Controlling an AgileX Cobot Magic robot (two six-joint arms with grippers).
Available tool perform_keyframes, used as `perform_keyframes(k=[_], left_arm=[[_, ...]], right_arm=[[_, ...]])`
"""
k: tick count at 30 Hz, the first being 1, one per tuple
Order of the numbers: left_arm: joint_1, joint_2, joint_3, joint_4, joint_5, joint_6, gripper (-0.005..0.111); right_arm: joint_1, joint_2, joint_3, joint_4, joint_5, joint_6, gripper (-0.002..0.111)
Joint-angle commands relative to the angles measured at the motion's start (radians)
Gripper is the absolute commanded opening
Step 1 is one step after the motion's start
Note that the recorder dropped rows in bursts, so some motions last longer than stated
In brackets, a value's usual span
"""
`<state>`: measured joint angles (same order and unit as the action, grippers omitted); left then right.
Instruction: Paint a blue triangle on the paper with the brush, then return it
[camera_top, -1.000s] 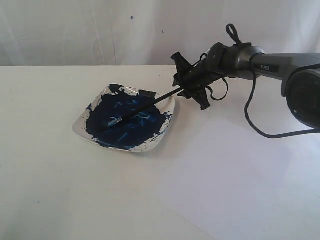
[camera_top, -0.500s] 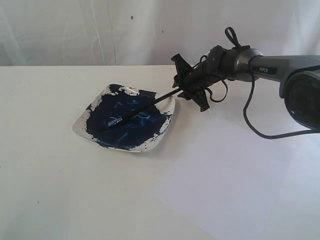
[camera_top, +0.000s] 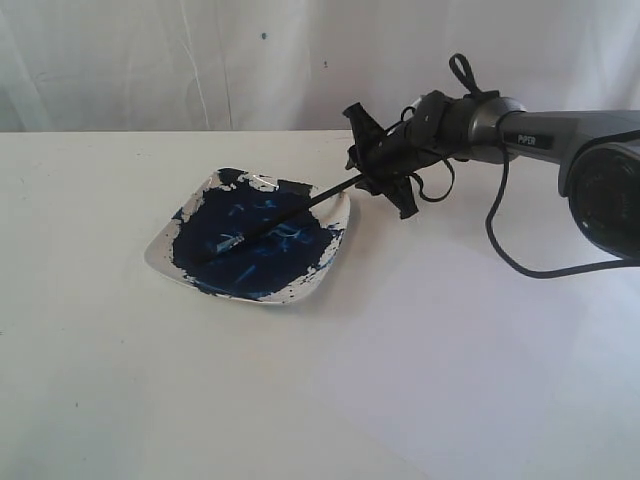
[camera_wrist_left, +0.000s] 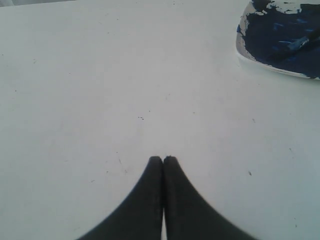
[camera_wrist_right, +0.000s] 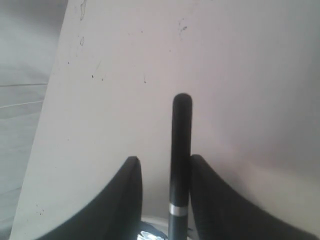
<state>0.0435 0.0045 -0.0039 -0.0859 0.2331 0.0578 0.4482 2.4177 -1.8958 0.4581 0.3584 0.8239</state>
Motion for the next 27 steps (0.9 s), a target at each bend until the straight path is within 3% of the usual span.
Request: perform_keyframes(k=[1, 27], left_arm=[[-0.008, -0.004, 0.004, -0.006, -0.001, -0.004, 0.000], [-0.008, -0.004, 0.004, -0.006, -0.001, -0.004, 0.000]], right_arm=[[-0.002, -0.002, -0.004, -0.003, -0.015, -0.010, 0.025], [-0.002, 0.000, -0.004, -0.003, -0.014, -0.017, 0.022]])
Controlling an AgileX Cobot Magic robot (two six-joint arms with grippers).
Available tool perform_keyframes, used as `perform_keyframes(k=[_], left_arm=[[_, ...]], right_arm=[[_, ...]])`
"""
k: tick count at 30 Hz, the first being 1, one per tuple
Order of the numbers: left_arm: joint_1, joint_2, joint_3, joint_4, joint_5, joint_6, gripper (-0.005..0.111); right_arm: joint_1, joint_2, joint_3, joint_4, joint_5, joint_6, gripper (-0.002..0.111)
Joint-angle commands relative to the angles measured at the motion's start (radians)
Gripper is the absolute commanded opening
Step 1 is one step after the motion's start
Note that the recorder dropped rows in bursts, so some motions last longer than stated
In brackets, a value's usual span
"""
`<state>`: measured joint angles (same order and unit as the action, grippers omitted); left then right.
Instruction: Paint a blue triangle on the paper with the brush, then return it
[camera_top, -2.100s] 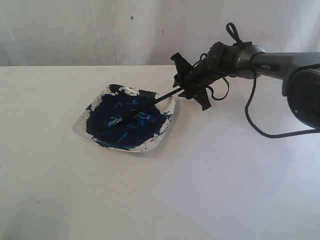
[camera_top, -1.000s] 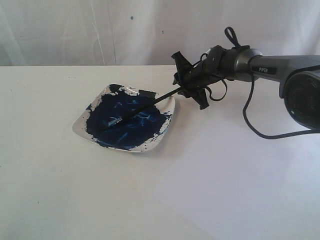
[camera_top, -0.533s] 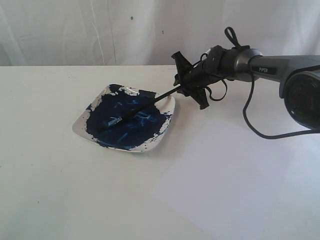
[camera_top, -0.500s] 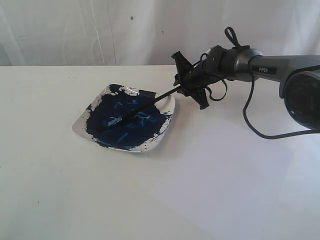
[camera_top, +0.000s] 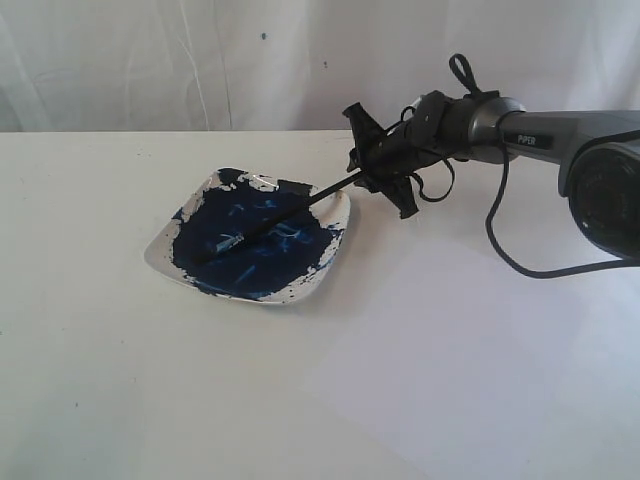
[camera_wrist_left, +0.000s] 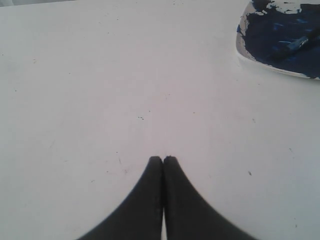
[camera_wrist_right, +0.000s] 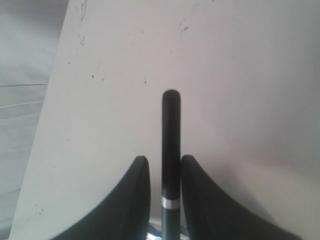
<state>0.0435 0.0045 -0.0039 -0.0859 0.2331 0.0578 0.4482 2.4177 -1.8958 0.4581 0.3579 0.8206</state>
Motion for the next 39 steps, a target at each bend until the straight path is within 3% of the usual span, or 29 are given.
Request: perform_keyframes(k=[1, 8, 14, 39], left_arm=[[-0.008, -0.004, 0.004, -0.006, -0.001, -0.004, 0.000], [-0.008, -0.004, 0.004, -0.006, -0.001, -0.004, 0.000], [-0.008, -0.004, 0.004, -0.006, -0.001, -0.004, 0.000], [-0.008, -0.004, 0.004, -0.006, -0.001, -0.004, 0.000]], right_arm=[[-0.002, 0.000, -0.004, -0.003, -0.014, -0.013, 0.022], [-0.002, 0.000, -0.004, -0.004, -0.016, -0.013, 0.023], [-0.002, 0.000, -0.004, -0.004, -0.016, -0.013, 0.034], [-0.002, 0.006, -0.004, -0.004, -0.030, -0.013, 0.034]])
